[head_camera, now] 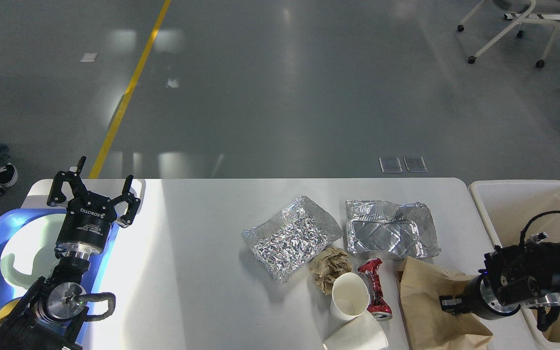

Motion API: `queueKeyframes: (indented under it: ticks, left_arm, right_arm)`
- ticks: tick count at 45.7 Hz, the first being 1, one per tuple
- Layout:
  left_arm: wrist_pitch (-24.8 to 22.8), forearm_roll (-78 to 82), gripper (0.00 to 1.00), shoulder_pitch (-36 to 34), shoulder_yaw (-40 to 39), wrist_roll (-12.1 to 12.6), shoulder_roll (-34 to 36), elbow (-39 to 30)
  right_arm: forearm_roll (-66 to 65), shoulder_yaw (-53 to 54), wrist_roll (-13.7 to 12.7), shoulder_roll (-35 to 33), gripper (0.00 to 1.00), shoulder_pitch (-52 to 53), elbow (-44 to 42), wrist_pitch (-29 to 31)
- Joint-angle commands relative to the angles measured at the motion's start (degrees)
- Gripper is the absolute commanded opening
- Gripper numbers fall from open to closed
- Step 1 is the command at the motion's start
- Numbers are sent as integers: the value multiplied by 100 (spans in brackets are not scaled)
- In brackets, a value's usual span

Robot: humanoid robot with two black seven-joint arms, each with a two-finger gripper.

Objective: Tidy desktop
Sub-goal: 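Lower the right gripper and grasp the brown paper bag, then lift the brown paper bag and drop it into the white bin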

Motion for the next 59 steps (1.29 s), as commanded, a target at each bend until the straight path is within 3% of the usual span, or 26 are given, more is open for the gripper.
queueKeyframes:
  ticks: [1,15,37,46,55,59]
  left_arm:
    - [0,0,97,0,0,0,0,0]
    - [0,0,97,0,0,0,0,0]
    - [-9,0,97,0,0,0,0,0]
    - [0,0,97,0,0,0,0,0]
    - [0,0,97,-9,0,0,0,0]
    - [-9,0,97,0,0,0,0,0]
  right_arm:
    - [2,0,0,-10,0,-4,7,2]
    - [-24,0,44,-370,0,145,94,177]
    - [-481,-211,88,-2128,0,2825,1500,2128]
    - [-455,-720,79,-2261,0,4327,1861,2971]
    - [-420,-914,9,-2217,0,5225,1923,3754]
    - [-420,-1019,0,-2138,0,5349,1923,3816]
